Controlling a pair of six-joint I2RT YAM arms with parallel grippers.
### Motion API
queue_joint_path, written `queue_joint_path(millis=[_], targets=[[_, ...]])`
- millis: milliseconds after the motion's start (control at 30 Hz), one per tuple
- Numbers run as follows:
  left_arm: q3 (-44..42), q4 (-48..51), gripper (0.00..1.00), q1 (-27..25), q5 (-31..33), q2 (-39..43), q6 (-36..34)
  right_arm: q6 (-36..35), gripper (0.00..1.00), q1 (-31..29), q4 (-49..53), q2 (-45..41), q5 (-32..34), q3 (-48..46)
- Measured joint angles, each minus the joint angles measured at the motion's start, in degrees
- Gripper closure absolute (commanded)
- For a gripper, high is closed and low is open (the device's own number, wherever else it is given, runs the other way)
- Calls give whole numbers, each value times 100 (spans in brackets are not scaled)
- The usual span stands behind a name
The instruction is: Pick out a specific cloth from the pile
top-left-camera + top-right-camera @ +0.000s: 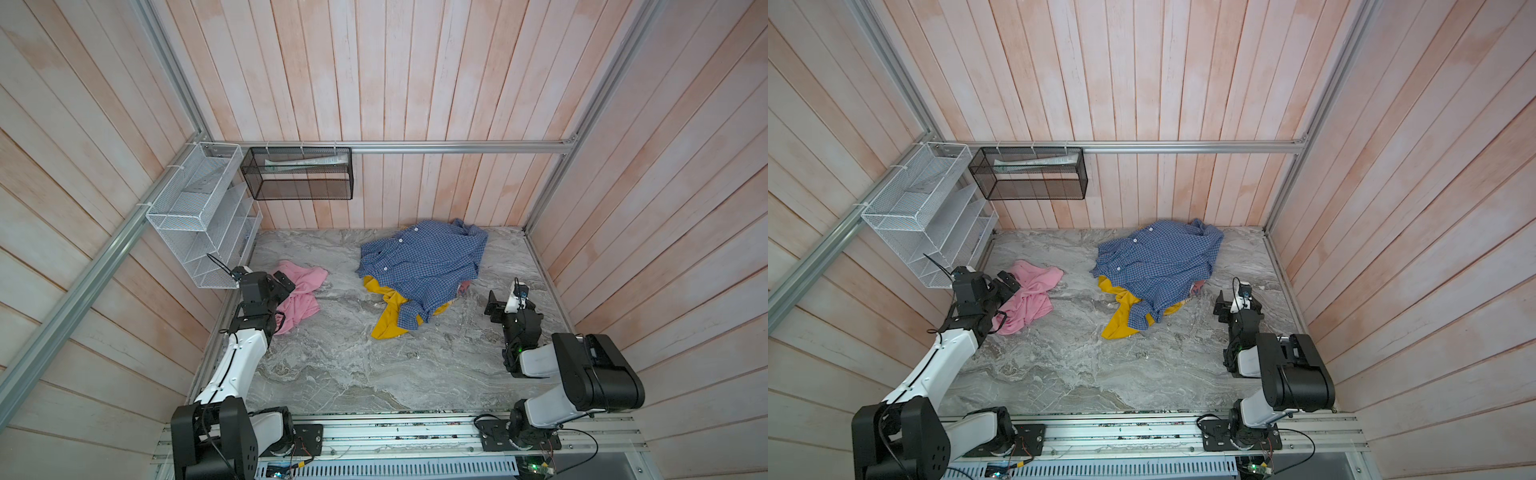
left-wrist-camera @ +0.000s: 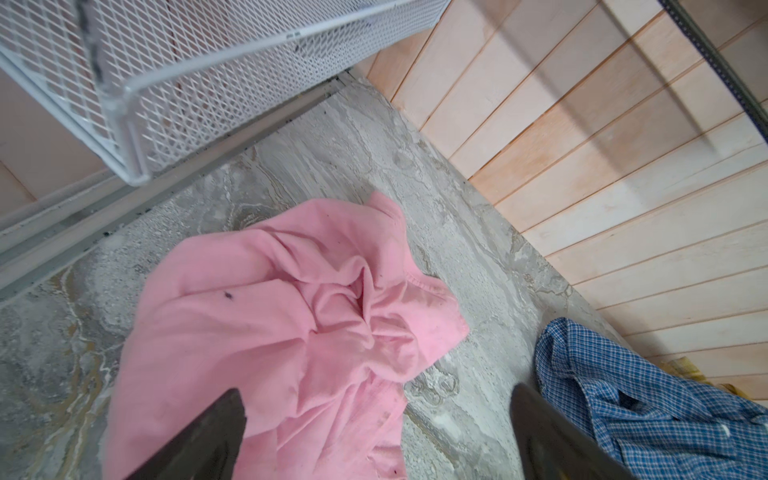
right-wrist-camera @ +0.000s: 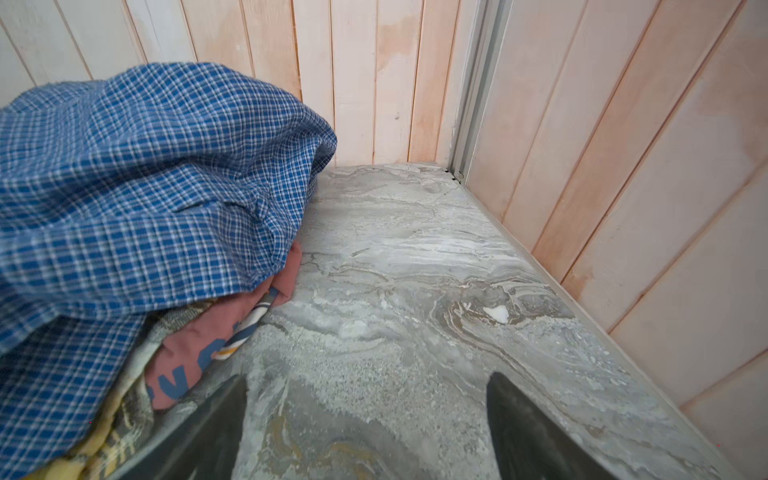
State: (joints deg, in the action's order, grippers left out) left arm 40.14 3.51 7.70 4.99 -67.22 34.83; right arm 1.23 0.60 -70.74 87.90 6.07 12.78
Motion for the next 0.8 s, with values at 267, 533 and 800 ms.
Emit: queue_joint_path(millis=[267,533,800], targets=[[-1095,-1556,0,-37,365,321,-855,2,9,46,111,-9,-160,74],[-2267,-3641,0,-249,282,109,-2299,2,2,46,138,-9,-175,74],[-2800,-5676,0,-286,-28,-1058,-2632,2,2,46,138,-9,-177,74]])
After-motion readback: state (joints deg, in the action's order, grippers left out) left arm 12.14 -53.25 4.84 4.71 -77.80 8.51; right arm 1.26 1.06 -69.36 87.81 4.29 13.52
